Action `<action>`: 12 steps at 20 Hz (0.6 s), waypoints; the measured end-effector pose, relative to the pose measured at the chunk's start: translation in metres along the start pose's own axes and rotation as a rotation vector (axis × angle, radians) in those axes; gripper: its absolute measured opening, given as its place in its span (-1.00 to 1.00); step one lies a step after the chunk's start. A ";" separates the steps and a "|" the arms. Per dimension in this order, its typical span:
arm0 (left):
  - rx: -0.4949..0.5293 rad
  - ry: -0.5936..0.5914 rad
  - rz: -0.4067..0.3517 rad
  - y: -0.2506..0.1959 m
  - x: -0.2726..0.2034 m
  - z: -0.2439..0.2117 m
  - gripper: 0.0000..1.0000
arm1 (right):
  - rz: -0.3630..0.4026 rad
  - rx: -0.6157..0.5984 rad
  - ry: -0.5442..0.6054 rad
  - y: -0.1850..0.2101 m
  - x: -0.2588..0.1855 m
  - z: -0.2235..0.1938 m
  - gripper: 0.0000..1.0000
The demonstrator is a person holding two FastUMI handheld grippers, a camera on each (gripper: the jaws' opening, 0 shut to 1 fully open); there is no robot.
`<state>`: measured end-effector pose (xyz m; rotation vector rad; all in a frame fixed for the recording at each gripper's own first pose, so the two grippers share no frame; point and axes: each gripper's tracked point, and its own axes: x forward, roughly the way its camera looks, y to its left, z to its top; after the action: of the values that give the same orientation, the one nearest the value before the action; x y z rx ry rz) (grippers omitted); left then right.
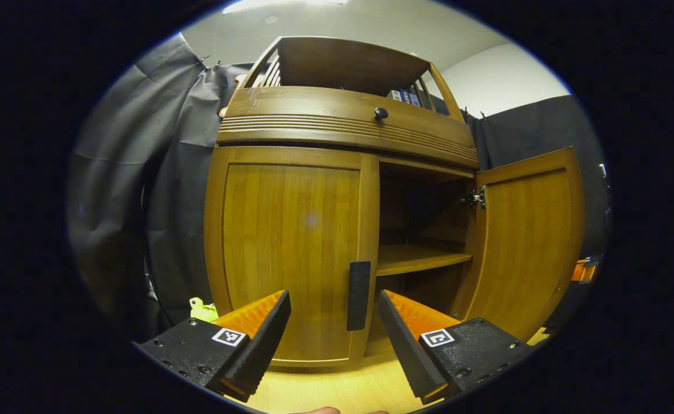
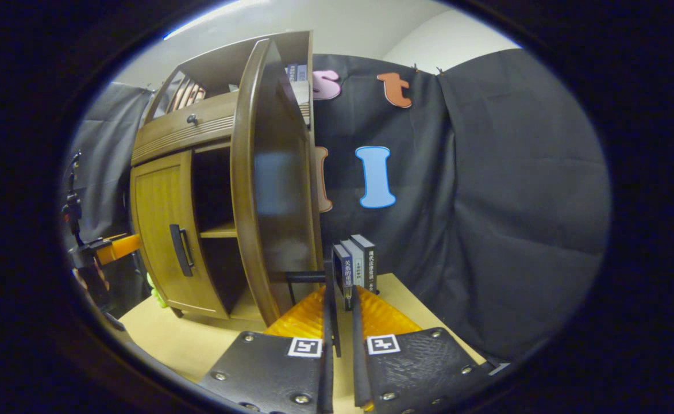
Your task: Open the right door of the double-door shoe cabinet with the right hand, and open the left door with the left hand.
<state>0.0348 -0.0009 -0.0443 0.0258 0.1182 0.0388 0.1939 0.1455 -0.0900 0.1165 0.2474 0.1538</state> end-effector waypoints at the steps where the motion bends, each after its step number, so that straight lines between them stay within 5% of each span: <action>1: 0.004 0.000 0.010 0.000 0.001 -0.002 0.80 | 0.020 0.009 0.000 0.000 0.001 0.000 -0.72; 7: 0.031 0.002 0.067 -0.007 0.009 -0.015 0.82 | 0.138 0.056 -0.030 0.009 0.004 0.004 -0.65; 10: 0.025 0.028 0.059 -0.026 0.013 -0.026 0.82 | 0.166 0.022 -0.071 0.004 0.010 0.007 -0.03; 12: 0.006 0.044 0.061 -0.030 0.014 -0.031 0.89 | 0.159 0.001 -0.097 -0.002 0.009 0.010 0.13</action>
<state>0.0458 -0.0296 -0.0772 0.0346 0.1613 0.1000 0.2049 0.1441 -0.0831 0.1439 0.1416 0.3050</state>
